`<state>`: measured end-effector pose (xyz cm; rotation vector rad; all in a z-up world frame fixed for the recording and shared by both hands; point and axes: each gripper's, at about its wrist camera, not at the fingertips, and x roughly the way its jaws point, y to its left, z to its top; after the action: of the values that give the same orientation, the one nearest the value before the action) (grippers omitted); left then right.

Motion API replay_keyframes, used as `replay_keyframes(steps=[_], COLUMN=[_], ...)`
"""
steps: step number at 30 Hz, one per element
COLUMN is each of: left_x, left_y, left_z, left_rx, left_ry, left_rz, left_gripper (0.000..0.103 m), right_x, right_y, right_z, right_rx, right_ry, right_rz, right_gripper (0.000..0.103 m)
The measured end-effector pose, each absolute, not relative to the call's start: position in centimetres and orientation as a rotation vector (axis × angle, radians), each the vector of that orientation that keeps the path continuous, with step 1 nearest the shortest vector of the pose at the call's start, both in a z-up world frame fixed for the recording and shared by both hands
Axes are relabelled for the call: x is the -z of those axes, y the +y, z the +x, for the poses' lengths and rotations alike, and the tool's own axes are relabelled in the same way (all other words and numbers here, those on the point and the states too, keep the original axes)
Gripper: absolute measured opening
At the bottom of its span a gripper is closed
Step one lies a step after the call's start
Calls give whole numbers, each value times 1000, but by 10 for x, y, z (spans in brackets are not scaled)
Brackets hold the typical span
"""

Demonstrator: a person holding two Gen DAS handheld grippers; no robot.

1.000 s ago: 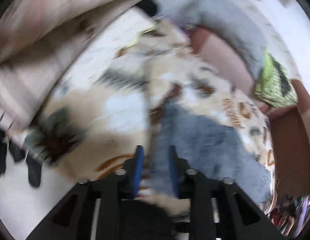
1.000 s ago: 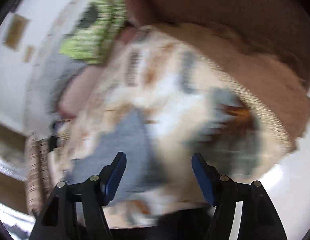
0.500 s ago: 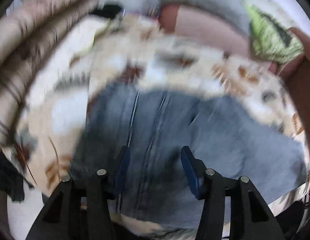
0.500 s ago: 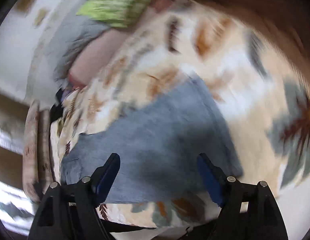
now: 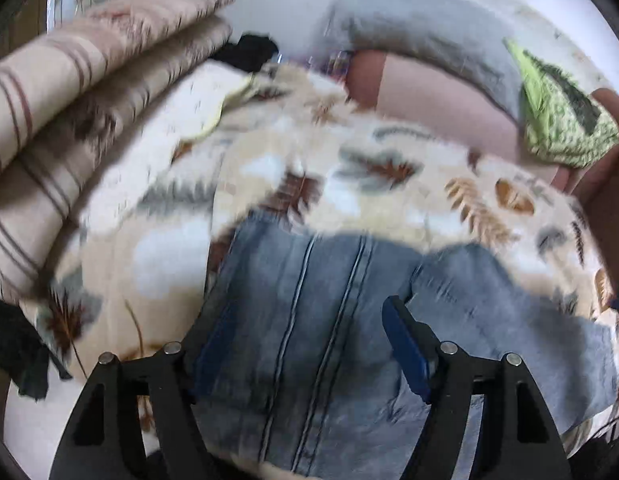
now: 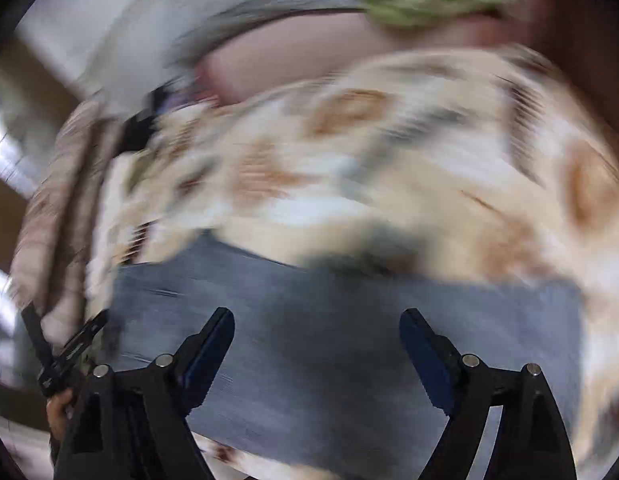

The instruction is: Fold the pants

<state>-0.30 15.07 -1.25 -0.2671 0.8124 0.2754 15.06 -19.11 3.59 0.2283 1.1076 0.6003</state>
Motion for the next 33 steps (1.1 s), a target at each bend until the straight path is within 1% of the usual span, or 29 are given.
replay_keyframes(steps=[2, 4, 5, 6, 7, 8, 10, 11, 12, 13, 15, 18, 19, 21, 22, 24, 25, 26, 28, 29, 30, 31, 33], left_x=[27, 68, 81, 83, 83, 82, 84, 84, 82, 83, 86, 82, 81, 82, 82, 82, 83, 83, 83, 83, 83, 83, 82], left_y=[155, 163, 169, 171, 169, 168, 172, 174, 173, 171, 168, 167, 168, 169, 169, 168, 168, 168, 168, 168, 167, 167, 168], left_z=[13, 29, 31, 29, 28, 27, 25, 25, 24, 25, 29, 23, 23, 24, 25, 26, 26, 26, 26, 27, 27, 28, 27], left_rx=[-291, -350, -348, -350, -353, -357, -347, -339, -337, -342, -357, -363, -363, -362, -363, -367, -367, -366, -370, -371, -372, -374, -370], left_ry=[846, 1000, 1024, 989, 981, 979, 974, 968, 963, 958, 952, 949, 954, 957, 957, 958, 958, 959, 960, 960, 962, 966, 967], left_rz=[-260, -245, -286, -291, -267, -262, -281, -289, -290, -286, -263, -268, -272, -282, -283, -276, -276, -275, -273, -274, -273, -267, -274], left_gripper=[75, 77, 78, 80, 80, 80, 81, 81, 82, 82, 83, 84, 84, 84, 84, 84, 85, 85, 85, 85, 85, 85, 85], right_x=[-34, -11, 2, 21, 41, 53, 47, 40, 32, 33, 54, 51, 47, 30, 21, 3, 0, 1, 23, 55, 75, 74, 56], right_y=[-140, -77, -58, -37, -19, -13, -4, -2, -4, -6, -7, -25, -30, -44, -52, -67, -70, -67, -58, -50, -46, -48, -55], right_z=[168, 194, 202, 212, 220, 220, 212, 210, 209, 211, 218, 219, 218, 210, 204, 189, 181, 172, 163, 165, 169, 171, 170], right_rx=[-716, -775, -772, -767, -766, -772, -780, -777, -743, -706, -615, -624, -608, -576, -576, -638, -671, -710, -765, -746, -725, -721, -693], right_ry=[1135, 1211, 1247, 1309, 1374, 1400, 1342, 1314, 1265, 1243, 1273, 1227, 1216, 1180, 1156, 1124, 1126, 1135, 1195, 1294, 1351, 1311, 1311], right_rz=[201, 118, 81, 41, 11, -8, -62, -67, -64, -81, -134, 28, 42, 52, 68, 170, 215, 253, 272, 242, 242, 278, 326], right_gripper=[87, 87, 87, 87, 82, 55, 28, 13, 11, 11, 11, 13, 16, 27, 34, 44, 59, 70, 72, 74, 74, 74, 74])
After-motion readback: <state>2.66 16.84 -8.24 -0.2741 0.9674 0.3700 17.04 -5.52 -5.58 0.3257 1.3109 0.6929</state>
